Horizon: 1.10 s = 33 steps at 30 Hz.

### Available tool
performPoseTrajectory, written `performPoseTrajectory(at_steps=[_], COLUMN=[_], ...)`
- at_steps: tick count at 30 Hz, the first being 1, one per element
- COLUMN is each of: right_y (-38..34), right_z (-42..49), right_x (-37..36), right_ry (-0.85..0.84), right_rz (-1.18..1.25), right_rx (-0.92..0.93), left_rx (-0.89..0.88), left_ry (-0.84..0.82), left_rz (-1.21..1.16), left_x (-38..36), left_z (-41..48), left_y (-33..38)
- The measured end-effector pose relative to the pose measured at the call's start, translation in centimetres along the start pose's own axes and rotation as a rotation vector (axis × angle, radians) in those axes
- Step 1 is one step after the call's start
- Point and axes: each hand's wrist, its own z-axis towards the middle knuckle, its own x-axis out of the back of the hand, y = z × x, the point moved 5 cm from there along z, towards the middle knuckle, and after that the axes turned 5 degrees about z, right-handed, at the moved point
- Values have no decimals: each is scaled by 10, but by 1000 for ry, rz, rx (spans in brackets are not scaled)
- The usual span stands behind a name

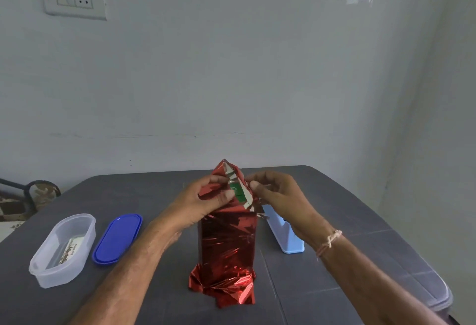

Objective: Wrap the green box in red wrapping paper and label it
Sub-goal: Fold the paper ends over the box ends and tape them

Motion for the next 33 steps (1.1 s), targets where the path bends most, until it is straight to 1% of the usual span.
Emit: performPoseTrajectory(at_steps=[8,11,13,19,23,27,30,33], right_y=[-9,-11,-15,-43,-59,-60,-62,-72], right_z=[-2,-3,-4,-10,-8,-2,-1,1], right_x=[-6,0,4,-4,-17,-24,-26,-23], right_ry=[-42,-26,-19,40,7,-44,-34,-7], right_rz=[-62,-80,-132,-490,-861,-1038,-1031,-929], right_rx=[94,95,88,65,74,80,81,50], left_rx=[77,80,87,67,59,54,40,43], left_ry=[101,126,137,119,133,144,153,157], left_rz=[-75,-38,-20,-84,-73,-97,-81,-75], left_x=[-5,-8,-8,-11,-10,-11,-10,-11], left_z=[13,16,19,18,20,20,20,20], left_y=[15,11,6,6,4,3,2,0])
